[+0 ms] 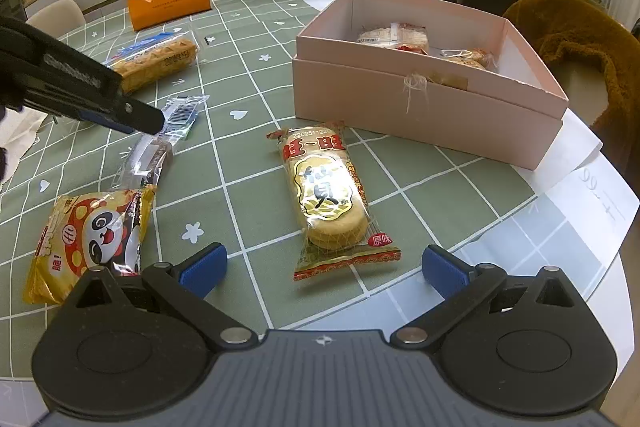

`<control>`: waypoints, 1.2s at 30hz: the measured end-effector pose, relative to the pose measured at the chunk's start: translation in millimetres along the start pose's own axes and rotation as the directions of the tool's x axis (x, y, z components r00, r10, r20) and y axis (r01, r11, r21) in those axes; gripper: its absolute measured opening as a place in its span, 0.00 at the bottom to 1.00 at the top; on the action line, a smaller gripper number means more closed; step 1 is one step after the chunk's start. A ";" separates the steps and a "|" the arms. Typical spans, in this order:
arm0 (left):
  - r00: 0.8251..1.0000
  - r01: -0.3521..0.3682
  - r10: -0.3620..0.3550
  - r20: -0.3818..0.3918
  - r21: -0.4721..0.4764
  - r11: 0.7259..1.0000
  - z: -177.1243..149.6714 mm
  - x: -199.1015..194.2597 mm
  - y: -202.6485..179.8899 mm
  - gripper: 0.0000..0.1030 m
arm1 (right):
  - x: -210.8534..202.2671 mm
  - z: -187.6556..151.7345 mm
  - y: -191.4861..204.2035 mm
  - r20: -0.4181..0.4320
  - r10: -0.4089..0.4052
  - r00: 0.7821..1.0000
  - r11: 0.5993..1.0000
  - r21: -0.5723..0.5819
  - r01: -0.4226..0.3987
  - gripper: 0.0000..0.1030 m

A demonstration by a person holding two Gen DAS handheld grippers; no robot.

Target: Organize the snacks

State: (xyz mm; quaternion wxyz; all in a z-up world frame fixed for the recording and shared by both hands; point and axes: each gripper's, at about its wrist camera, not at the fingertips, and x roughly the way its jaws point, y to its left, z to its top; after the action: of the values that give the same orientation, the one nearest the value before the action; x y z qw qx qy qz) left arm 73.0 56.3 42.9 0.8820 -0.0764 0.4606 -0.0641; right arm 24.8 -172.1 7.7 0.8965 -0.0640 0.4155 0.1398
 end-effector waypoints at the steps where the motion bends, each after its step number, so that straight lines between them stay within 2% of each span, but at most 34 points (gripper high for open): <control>1: 1.000 -0.004 0.005 -0.005 0.016 1.000 -0.8 0.4 -3.4 0.32 | -0.1 -0.2 -0.1 0.002 0.000 1.000 1.000 0.000 0.000 1.00; 5: 0.998 -0.043 0.047 -0.039 0.114 0.993 -10.3 14.7 -23.1 0.36 | -0.7 -1.4 0.2 0.012 -0.001 1.000 1.000 0.000 0.001 1.00; 6: 0.998 -0.055 0.059 -0.022 0.143 0.988 -12.9 15.4 -28.4 0.38 | -0.7 -1.4 0.2 0.013 -0.001 1.000 1.000 -0.001 0.001 1.00; 10: 0.998 -0.054 0.062 -0.031 0.219 0.974 -18.4 21.6 -39.2 0.57 | -0.9 -1.9 0.1 0.015 0.000 1.000 1.000 -0.001 0.001 1.00; 11: 0.998 -0.046 0.054 -0.030 0.226 0.973 -19.1 21.5 -39.4 0.58 | -0.9 -2.0 0.2 0.015 0.000 1.000 1.000 -0.001 0.001 1.00; 16: 0.998 -0.054 0.059 -0.033 0.131 0.990 -20.8 18.8 -18.0 0.57 | -1.0 -2.8 0.0 0.022 0.001 1.000 1.000 -0.002 -0.001 1.00; 20: 1.000 -0.013 0.015 -0.023 0.067 0.998 -20.0 14.4 -5.8 0.53 | -1.8 -5.1 -0.8 0.034 0.007 0.999 1.000 -0.004 -0.007 1.00; 23: 1.000 0.005 -0.004 -0.020 0.079 0.997 -19.3 14.2 -6.0 0.45 | -3.3 -2.6 -1.8 0.011 0.038 0.999 0.999 -0.035 -0.037 1.00; 26: 1.000 -0.010 0.011 -0.016 0.077 0.997 -20.5 14.1 -9.9 0.44 | -3.7 5.5 -7.3 -0.016 0.047 0.999 0.998 -0.031 -0.047 0.99; 31: 0.999 -0.035 0.035 -0.001 0.100 0.994 -25.2 14.1 -15.5 0.44 | -5.8 29.9 -24.8 0.011 0.060 0.998 0.997 0.042 -0.060 0.99; 36: 0.998 -0.067 0.069 -0.010 0.127 0.990 -24.8 15.7 -22.7 0.44 | 8.3 42.7 -15.5 0.003 0.023 1.000 0.999 -0.039 -0.022 0.98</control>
State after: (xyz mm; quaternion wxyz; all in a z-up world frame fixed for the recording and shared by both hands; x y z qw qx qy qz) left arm 60.6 29.2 20.6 0.8834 -0.0043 0.4643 -0.0634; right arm 65.7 -175.3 29.0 0.8942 -0.0763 0.4118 0.1580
